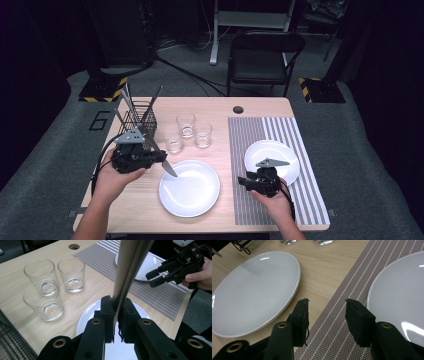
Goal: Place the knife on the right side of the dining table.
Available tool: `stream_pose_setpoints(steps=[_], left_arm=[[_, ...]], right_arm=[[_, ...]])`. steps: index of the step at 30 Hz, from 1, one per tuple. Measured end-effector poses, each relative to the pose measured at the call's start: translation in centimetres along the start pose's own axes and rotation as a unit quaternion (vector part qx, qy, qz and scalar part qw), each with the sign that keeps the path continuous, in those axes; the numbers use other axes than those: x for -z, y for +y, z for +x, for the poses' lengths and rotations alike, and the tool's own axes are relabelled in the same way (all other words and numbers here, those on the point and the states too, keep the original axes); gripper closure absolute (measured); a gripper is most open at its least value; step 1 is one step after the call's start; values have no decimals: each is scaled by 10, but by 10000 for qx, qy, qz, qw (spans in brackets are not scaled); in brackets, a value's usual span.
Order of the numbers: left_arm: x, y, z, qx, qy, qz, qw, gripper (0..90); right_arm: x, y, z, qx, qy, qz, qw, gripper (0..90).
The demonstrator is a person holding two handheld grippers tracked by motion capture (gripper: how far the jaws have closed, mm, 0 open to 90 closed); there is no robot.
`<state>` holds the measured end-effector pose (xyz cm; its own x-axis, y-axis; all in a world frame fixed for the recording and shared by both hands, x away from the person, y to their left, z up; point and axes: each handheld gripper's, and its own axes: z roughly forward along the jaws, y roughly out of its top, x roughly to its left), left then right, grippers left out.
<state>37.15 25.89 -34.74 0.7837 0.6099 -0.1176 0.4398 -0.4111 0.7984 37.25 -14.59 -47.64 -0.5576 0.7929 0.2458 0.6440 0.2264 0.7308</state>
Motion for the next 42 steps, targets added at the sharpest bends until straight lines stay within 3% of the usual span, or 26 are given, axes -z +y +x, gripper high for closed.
stream_pose_setpoints(steps=[6, 18, 26, 33, 42], left_arm=[[-8, -1, -6, -104, -98, 139, 9998, 824], [-30, -3, -20, -336, -425, 438, 9976, 824], [-39, -4, -26, -463, -525, 512, 9962, 823], [-46, -4, -31, -529, -628, 586, 9949, 823], [-48, -4, -36, -576, -793, 623, 9932, 823]], right_arm=[[5, 4, 0, -44, 48, -73, 10000, 542], [15, 14, 6, 196, 275, -170, 9993, 573], [21, 23, 16, 672, 413, -181, 9967, 583], [21, 29, 24, 939, 655, -78, 9934, 605], [28, 45, 45, 1418, 1085, 94, 9839, 625]])
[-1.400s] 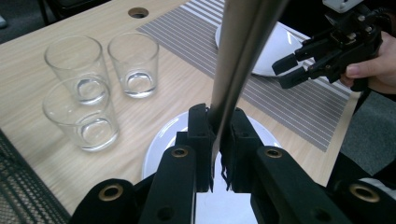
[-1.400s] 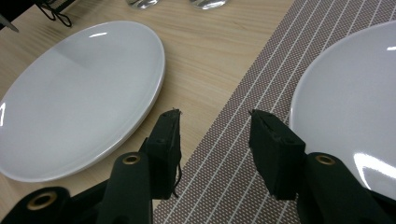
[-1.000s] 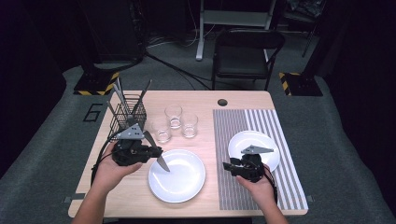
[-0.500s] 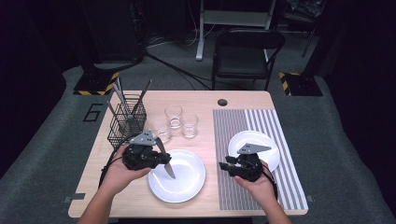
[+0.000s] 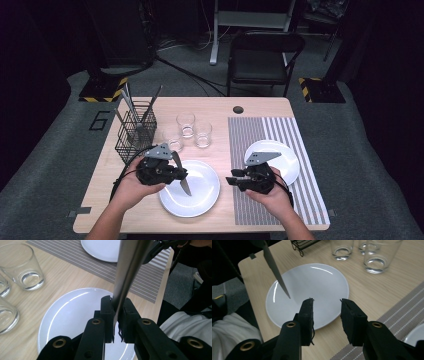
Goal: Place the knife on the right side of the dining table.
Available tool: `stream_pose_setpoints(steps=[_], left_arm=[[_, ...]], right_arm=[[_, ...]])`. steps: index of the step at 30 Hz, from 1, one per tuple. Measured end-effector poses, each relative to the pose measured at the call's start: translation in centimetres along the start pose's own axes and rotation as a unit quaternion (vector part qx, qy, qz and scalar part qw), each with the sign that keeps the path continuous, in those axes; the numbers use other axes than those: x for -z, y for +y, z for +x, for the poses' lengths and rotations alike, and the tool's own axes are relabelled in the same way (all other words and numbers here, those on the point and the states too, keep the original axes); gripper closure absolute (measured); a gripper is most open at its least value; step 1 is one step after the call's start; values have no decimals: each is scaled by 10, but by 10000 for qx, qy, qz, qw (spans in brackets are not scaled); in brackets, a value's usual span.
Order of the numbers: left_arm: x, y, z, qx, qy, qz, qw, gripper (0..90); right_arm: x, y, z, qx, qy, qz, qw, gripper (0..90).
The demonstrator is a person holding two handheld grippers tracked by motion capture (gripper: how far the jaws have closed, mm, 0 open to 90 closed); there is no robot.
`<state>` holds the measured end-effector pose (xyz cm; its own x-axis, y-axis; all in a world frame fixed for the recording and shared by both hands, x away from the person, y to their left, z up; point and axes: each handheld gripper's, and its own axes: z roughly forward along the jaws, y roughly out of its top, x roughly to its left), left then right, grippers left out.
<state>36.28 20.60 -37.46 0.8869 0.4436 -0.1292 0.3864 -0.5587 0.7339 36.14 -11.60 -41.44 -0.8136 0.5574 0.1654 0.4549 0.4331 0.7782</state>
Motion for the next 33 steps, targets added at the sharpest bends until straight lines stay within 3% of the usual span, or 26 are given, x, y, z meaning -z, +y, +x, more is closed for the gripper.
stream_pose_setpoints(steps=[11, 19, 33], left_arm=[[-4, 2, -7, -204, -205, 38, 9996, 823], [-9, 3, -13, -348, -354, 75, 9987, 824], [-16, 6, -22, -519, -649, 164, 9964, 824]], right_arm=[[0, 19, 17, 279, 562, -176, 9979, 582], [0, 29, 27, 512, 833, -241, 9949, 641], [-1, 50, 42, 758, 1219, -356, 9890, 657]])
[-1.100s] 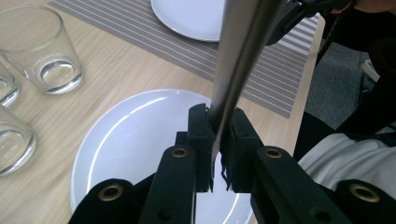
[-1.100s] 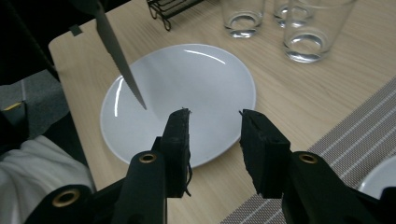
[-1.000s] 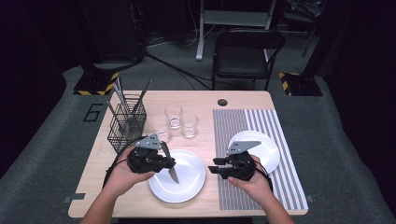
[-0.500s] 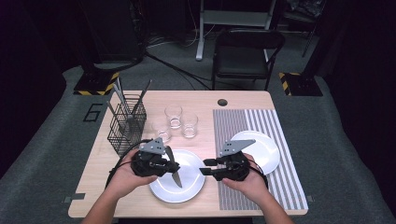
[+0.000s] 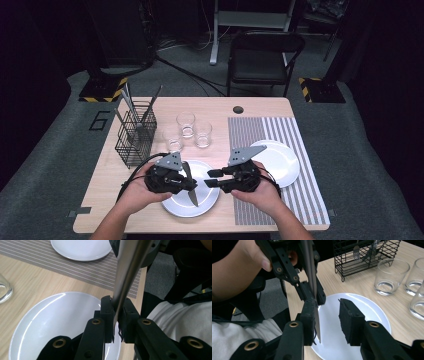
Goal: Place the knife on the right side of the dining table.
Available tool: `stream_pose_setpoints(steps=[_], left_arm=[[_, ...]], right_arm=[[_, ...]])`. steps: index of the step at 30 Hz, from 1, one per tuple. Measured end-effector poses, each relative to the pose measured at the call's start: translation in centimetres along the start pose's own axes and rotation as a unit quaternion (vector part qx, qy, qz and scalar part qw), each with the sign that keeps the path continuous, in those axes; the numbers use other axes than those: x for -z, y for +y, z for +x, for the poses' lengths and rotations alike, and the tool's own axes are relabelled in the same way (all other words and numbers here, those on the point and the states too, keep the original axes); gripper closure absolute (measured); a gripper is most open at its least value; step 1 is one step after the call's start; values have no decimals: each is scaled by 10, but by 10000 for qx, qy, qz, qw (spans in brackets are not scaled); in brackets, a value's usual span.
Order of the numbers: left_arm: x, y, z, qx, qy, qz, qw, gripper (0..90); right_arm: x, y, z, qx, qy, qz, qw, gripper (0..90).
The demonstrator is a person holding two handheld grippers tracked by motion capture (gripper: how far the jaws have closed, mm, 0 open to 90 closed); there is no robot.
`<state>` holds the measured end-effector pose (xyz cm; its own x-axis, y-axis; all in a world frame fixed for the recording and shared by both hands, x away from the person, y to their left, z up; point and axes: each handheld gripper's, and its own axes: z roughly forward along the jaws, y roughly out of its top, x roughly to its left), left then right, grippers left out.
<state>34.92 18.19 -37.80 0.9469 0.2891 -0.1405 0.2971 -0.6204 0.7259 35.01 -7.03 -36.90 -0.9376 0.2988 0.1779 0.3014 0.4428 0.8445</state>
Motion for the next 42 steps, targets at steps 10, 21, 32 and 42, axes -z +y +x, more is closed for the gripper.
stream_pose_setpoints(steps=[10, 21, 32, 42], left_arm=[[-4, 2, -4, -71, -65, 47, 9999, 824], [-6, 3, -7, -117, -88, 77, 9999, 824], [-9, 2, -8, -129, -126, 80, 9998, 824], [-9, 3, -8, -192, -121, 75, 9997, 823]], right_arm=[[-4, 13, 6, 136, 140, -60, 9998, 669], [-10, 23, 10, 199, 254, -41, 9995, 672], [-21, 33, 11, 232, 403, -19, 9989, 700], [-22, 39, 15, 398, 385, 12, 9985, 802]])
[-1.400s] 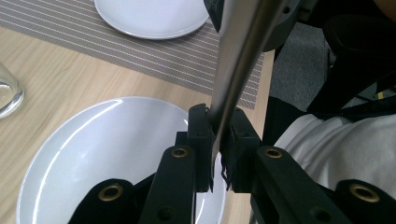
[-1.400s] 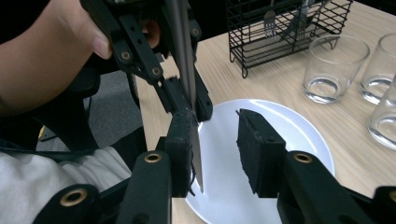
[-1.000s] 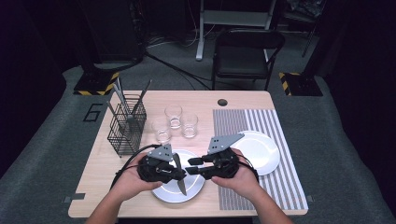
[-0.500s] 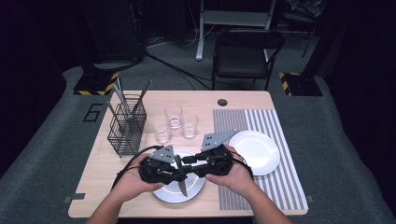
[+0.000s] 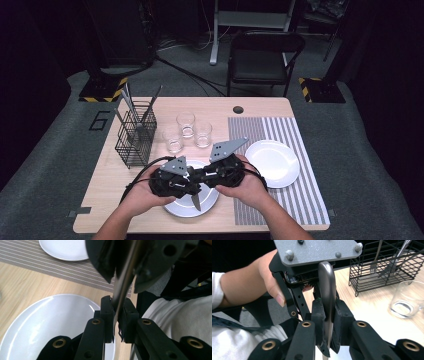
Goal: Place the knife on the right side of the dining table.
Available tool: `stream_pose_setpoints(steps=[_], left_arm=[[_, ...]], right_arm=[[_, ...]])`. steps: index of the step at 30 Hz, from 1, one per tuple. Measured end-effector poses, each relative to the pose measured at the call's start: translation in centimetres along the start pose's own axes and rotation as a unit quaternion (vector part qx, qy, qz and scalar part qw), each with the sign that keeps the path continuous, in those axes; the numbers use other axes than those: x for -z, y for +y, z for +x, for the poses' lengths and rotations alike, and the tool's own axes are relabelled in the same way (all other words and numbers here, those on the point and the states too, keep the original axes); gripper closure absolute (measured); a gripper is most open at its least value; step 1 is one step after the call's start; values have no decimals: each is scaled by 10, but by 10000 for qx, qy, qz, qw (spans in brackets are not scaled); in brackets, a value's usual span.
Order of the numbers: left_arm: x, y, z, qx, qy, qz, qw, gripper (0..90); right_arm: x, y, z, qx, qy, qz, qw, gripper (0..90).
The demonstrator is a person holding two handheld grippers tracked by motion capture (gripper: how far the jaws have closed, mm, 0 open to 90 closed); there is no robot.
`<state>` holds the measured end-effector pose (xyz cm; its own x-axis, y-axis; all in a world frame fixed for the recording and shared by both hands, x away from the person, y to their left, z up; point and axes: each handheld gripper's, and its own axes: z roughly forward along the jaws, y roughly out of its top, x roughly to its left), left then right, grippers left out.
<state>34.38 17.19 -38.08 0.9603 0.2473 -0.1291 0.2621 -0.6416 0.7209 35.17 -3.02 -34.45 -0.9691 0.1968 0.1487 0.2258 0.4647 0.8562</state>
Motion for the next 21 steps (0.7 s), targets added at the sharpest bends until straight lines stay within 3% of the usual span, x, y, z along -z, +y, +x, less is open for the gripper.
stream_pose_setpoints(steps=[4, 7, 15, 21], left_arm=[[1, -1, 0, -18, 4, -46, 10000, 822], [2, -2, 1, 10, 91, -236, 9997, 801], [-7, -6, 2, -1, 71, -181, 9998, 759], [-10, -7, 2, 15, 85, -236, 9997, 782]], right_arm=[[1, 2, 2, 60, -99, 49, 9999, 819], [3, 3, 3, 93, -193, -7, 9998, 834], [9, 3, 2, 72, -292, -208, 9993, 836], [13, 3, 1, -1, -277, -332, 9991, 836]])
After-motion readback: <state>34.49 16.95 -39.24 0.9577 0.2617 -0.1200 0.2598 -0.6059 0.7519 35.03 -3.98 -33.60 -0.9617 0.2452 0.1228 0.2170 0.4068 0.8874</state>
